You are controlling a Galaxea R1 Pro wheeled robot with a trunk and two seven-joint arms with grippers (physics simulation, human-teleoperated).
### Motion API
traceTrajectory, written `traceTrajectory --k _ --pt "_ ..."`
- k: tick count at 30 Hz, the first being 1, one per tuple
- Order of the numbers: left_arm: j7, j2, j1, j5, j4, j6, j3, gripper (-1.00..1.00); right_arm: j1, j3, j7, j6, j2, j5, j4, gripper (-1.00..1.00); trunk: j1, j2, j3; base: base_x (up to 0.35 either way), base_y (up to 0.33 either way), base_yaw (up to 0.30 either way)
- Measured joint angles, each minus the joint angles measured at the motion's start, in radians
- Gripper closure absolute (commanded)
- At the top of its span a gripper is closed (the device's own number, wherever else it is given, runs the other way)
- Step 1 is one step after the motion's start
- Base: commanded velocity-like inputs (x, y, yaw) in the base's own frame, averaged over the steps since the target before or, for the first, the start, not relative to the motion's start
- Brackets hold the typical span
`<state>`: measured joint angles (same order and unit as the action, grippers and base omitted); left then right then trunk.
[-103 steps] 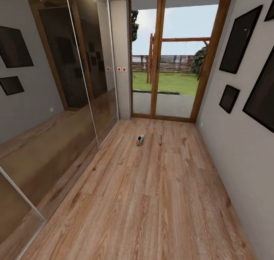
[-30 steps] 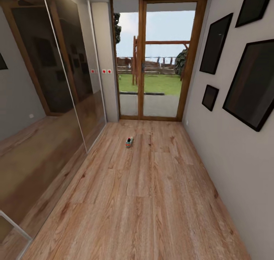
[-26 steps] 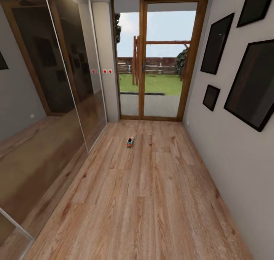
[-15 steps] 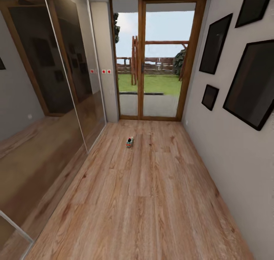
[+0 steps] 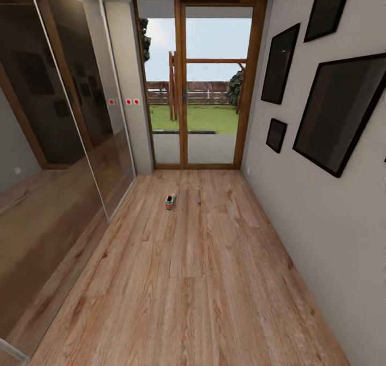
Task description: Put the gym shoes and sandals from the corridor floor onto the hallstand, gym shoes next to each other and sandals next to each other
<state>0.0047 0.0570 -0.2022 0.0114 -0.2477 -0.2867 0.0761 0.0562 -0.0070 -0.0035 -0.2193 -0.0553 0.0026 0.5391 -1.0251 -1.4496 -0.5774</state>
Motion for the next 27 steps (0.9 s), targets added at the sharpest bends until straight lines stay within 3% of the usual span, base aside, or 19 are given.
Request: traceTrajectory --k 27 --pt "0.0 0.0 0.0 0.0 0.0 0.0 0.001 -1.0 0.0 0.0 -0.001 0.0 0.0 0.0 0.001 -1.0 0.0 0.0 0.0 0.0 0.0 -0.006"
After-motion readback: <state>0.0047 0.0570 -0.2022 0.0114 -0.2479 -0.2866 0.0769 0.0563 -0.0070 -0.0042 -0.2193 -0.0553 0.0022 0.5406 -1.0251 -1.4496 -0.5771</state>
